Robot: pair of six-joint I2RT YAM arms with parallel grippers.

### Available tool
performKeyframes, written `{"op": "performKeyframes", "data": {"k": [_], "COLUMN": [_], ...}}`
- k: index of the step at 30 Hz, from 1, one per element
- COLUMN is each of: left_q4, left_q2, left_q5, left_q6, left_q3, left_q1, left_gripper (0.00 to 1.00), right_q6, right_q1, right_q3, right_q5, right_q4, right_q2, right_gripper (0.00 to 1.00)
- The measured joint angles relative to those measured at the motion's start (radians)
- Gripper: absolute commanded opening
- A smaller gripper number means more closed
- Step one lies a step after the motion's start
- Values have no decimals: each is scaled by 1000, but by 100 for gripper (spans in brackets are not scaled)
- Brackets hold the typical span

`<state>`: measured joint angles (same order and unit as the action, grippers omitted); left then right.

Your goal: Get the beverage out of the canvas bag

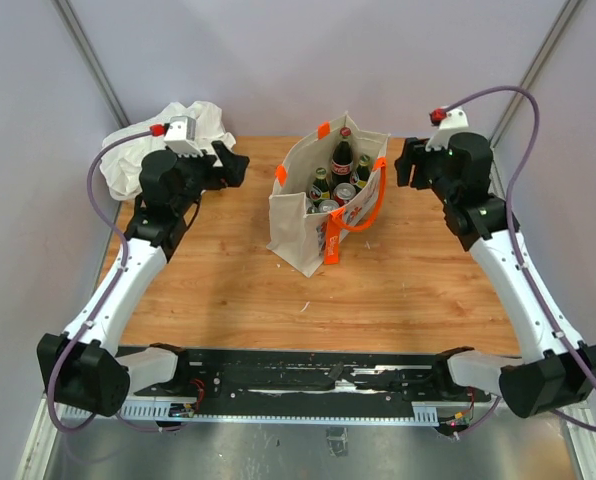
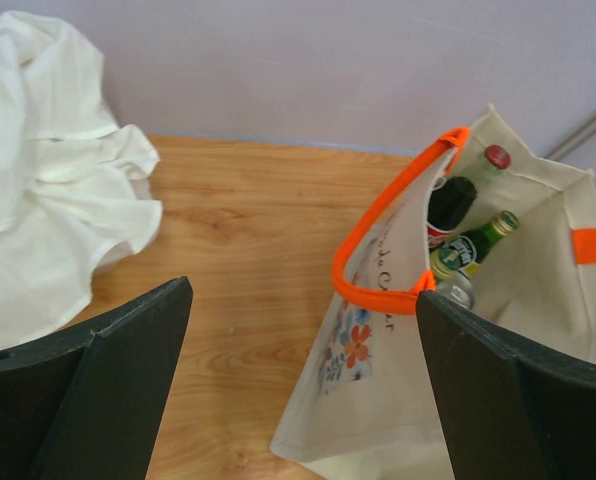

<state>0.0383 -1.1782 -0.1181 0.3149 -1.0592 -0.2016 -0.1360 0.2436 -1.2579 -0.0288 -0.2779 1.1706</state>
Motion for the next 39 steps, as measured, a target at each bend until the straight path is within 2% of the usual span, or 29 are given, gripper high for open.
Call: {"op": "performKeyframes", "data": {"k": [1, 2, 3, 4, 7, 9, 14, 20, 28, 39], "left_q4": [15, 26, 37, 47, 63, 75, 85, 69, 60, 34], "left_q2": [0, 1, 2, 2, 2, 2, 11, 56, 102, 98], "left_q5": [-11, -16, -21, -27, -40, -42, -39, -23, -10, -8], "left_q6": [-1, -4, -8, -16, -21, -22, -19, -17, 13, 50], "left_q3": [4, 5, 6, 6, 7, 16, 61, 96, 137, 156], "left_q1": [-14, -30, -48, -66, -105, -122, -147, -162, -177, -206], "left_gripper": [80, 72, 66, 62, 59, 59, 72, 73, 83, 86], "right_q6": [5, 12, 13, 22, 21, 20, 21, 9, -19, -48], "right_q1": [22, 38, 58, 75, 134, 172, 269, 341, 401, 523], "right_q3": [-27, -44, -69, -87, -136, -152, -171, -177, -177, -127], "right_q5": [17, 32, 51, 70, 120, 150, 196, 237, 274, 280], "right_q4": [10, 19, 23, 28, 50, 55, 50, 49, 51, 76], "right_q2": [25, 45, 71, 93, 167, 209, 309, 396, 419, 418], "right_gripper": [48, 28, 19, 17, 21, 20, 18, 17, 18, 17]}}
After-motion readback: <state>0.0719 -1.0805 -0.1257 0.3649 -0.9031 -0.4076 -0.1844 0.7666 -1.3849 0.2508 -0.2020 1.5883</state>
